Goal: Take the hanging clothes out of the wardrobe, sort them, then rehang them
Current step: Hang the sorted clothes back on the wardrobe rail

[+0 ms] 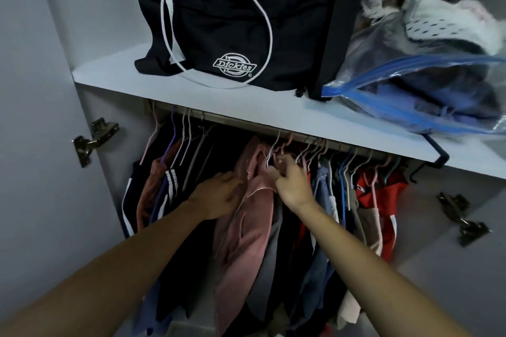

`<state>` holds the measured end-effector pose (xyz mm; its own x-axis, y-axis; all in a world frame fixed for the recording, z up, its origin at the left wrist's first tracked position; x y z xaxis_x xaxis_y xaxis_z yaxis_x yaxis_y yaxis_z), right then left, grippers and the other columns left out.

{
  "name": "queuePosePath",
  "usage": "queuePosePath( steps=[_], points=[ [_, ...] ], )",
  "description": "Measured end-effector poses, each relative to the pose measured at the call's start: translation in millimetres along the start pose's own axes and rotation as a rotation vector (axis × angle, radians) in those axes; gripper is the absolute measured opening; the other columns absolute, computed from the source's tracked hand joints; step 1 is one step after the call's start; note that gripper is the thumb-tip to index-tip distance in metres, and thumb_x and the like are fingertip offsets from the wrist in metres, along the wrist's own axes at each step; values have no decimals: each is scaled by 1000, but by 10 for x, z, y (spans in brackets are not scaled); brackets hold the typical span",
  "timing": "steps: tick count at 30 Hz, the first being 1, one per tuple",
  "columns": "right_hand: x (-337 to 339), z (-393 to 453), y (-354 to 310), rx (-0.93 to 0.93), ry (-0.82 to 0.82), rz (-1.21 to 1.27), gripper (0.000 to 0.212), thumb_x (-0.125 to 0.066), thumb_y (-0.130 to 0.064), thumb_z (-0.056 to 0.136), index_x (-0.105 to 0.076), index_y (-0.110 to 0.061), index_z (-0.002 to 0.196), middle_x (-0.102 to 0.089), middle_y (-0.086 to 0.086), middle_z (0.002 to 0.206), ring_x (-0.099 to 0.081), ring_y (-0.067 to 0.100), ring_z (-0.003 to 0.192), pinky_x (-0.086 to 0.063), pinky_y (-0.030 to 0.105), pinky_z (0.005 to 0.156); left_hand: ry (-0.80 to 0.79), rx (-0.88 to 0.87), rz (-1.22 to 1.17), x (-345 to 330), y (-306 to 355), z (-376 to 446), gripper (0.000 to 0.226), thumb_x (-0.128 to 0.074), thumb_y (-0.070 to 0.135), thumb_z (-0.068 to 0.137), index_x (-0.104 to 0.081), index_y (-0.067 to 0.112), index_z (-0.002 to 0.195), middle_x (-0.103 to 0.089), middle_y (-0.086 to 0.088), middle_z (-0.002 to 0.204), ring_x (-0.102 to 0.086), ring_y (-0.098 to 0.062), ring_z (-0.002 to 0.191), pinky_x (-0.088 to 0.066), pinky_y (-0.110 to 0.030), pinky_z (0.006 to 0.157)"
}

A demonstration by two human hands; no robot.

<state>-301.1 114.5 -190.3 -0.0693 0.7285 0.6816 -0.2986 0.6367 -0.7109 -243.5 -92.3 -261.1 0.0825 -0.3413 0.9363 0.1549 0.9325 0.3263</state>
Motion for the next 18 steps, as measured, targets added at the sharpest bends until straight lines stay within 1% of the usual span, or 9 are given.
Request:
queuePosePath(
  steps=[2,3,5,7,9,11,14,18],
  points=[
    [138,-301,-100,96,17,-215,42,-62,-45,101,-56,-15,130,-65,10,124,-56,30,117,-50,42,93,64,4,17,191,107,-180,69,-34,51,87,-55,19,144,-57,-9,140,-58,-34,122,-55,-45,93],
    [208,-465,-154,127,28,-314,43,-60,-47,102,-55,-15,130,-63,9,127,-53,30,120,-48,43,94,89,5,19,267,174,-276,71,-31,51,86,-57,19,144,-59,-9,140,-58,-34,122,-56,-45,92],
    [353,-802,-263,172,58,-445,47,-57,-49,101,-53,-16,135,-59,6,133,-48,29,123,-45,43,99,137,-11,37,420,352,-478,66,-33,48,88,-58,19,142,-62,-8,136,-59,-32,121,-56,-44,92],
    [494,-1098,-338,208,95,-515,53,-53,-52,102,-50,-17,141,-55,4,138,-46,28,128,-44,43,104,183,-46,69,570,551,-662,59,-39,44,90,-60,19,139,-64,-8,130,-61,-31,116,-55,-43,91],
    [634,-1376,-394,226,124,-539,60,-45,-58,101,-46,-20,147,-50,1,145,-42,25,137,-41,44,112,206,-77,96,696,745,-845,56,-43,43,91,-59,19,139,-65,-8,129,-62,-31,115,-54,-44,93],
    [774,-1658,-443,242,144,-529,66,-39,-62,98,-42,-23,151,-45,-1,151,-37,23,143,-36,45,118,227,-113,123,798,942,-1036,57,-45,43,93,-56,21,144,-63,-7,133,-60,-31,118,-54,-44,94],
    [969,-2079,-511,279,131,-450,69,-46,-64,96,-39,-27,153,-45,-4,151,-38,21,141,-33,45,120,287,-174,151,929,1275,-1342,57,-42,44,97,-55,20,147,-61,-6,135,-58,-28,120,-53,-43,95],
    [1296,-2634,-477,317,132,-314,74,-60,-62,94,-35,-30,155,-48,-7,148,-41,18,137,-34,38,118,355,-253,189,1085,1861,-1694,55,-45,43,100,-51,19,150,-57,-3,136,-55,-27,123,-50,-42,98]
  ],
)
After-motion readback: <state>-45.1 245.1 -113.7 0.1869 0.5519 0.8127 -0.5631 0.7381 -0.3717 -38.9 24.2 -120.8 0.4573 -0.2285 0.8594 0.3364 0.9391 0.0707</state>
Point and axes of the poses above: each hand's wrist, its own z-axis towards the middle knuckle, its own x-axis out of the back of the hand, y = z × x, the point moved 2 cm from there along z, towards the middle knuckle
